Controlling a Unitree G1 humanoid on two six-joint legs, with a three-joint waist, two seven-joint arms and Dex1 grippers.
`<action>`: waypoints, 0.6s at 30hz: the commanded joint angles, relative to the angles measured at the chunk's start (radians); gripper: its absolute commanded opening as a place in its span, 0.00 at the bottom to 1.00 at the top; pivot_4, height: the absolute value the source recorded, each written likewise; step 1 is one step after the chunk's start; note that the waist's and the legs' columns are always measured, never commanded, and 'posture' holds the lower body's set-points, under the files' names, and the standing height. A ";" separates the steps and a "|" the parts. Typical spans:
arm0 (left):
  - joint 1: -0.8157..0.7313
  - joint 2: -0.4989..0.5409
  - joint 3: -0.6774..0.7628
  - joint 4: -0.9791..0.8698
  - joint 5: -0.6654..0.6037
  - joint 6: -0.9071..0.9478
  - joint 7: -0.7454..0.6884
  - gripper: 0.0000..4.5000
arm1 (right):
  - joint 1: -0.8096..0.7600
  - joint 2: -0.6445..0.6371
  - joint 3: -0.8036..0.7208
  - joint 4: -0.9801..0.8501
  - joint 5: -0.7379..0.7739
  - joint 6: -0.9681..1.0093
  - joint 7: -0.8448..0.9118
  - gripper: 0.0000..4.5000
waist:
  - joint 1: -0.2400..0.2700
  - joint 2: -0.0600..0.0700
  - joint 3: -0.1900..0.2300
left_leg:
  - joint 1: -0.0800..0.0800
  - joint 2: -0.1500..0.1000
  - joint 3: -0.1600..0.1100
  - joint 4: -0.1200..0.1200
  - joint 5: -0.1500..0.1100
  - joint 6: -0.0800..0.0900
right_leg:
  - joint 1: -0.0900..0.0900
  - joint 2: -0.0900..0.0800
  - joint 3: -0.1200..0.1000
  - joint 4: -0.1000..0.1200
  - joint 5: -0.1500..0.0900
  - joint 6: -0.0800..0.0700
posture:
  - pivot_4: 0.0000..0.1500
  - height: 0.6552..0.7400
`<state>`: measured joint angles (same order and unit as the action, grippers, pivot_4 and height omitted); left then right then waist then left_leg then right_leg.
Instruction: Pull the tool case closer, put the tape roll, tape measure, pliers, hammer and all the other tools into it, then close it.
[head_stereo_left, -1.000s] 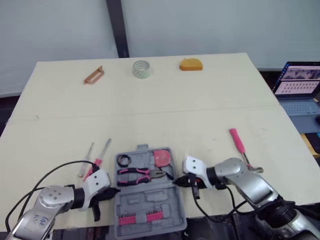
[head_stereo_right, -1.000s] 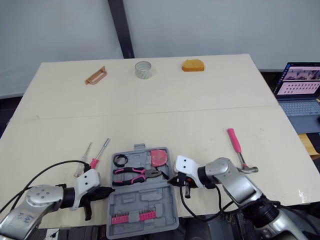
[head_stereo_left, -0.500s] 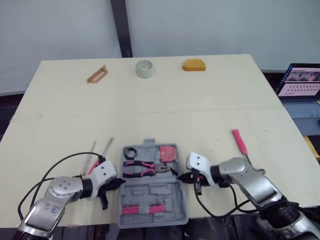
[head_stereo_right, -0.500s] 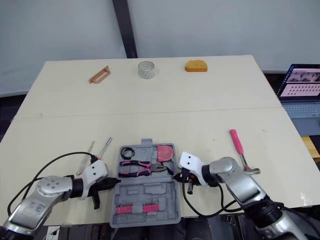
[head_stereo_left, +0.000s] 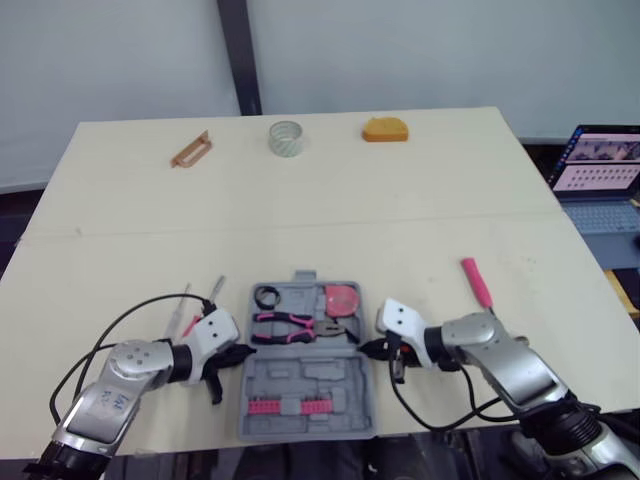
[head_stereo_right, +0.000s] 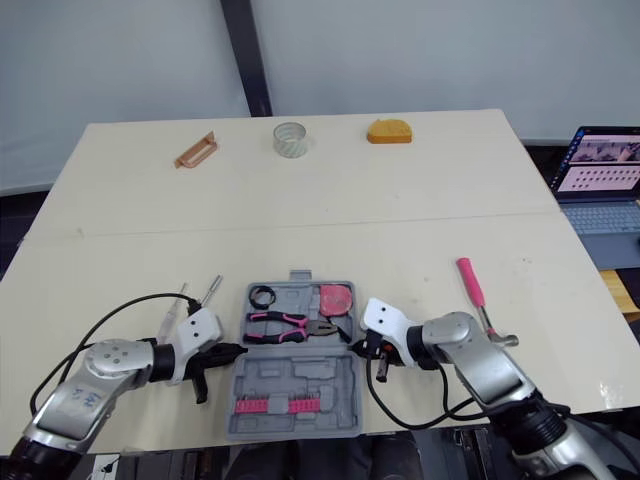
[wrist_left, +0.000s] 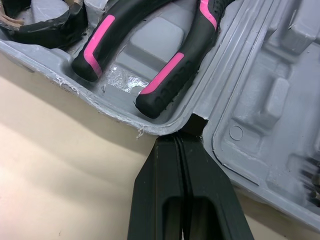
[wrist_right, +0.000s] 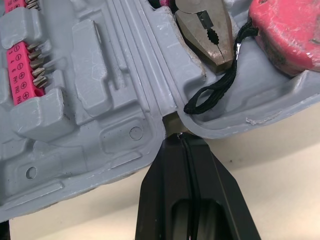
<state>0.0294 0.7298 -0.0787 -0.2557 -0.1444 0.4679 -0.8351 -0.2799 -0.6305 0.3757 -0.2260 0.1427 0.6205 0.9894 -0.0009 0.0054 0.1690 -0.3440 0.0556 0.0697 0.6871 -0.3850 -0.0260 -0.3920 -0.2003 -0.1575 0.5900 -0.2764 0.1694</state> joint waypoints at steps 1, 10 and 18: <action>0.016 -0.011 -0.025 -0.041 -0.015 -0.031 -0.021 0.01 | -0.005 0.035 0.001 -0.024 0.010 -0.029 -0.017 0.00 | 0.000 0.000 0.000 | 0.000 0.000 0.000 0.000 0.000 0.000 | 0.000 0.000 0.000 0.000 0.000 0.000 | 1.00 1.00; -0.003 -0.038 -0.009 -0.022 -0.003 -0.050 0.006 0.01 | -0.022 0.055 0.000 0.001 -0.008 -0.046 -0.030 0.00 | 0.001 0.000 0.000 | 0.000 0.000 0.000 0.000 0.000 0.000 | 0.000 0.000 0.000 0.000 0.000 0.000 | 1.00 1.00; -0.048 -0.083 -0.015 0.019 0.029 -0.081 0.035 0.01 | -0.042 0.072 -0.010 0.025 -0.021 -0.049 -0.039 0.00 | 0.003 0.000 0.000 | 0.000 0.000 0.000 0.000 0.000 0.000 | 0.000 0.000 0.000 0.000 0.000 0.000 | 1.00 1.00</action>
<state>0.0044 0.6687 -0.0636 -0.2147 -0.1091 0.4214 -0.8036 -0.3068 -0.5874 0.3491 -0.1770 0.1019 0.6075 0.9485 0.0026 0.0054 0.1690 -0.3439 0.0555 0.0697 0.6876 -0.3850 -0.0260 -0.3916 -0.2004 -0.1575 0.5903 -0.2764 0.1694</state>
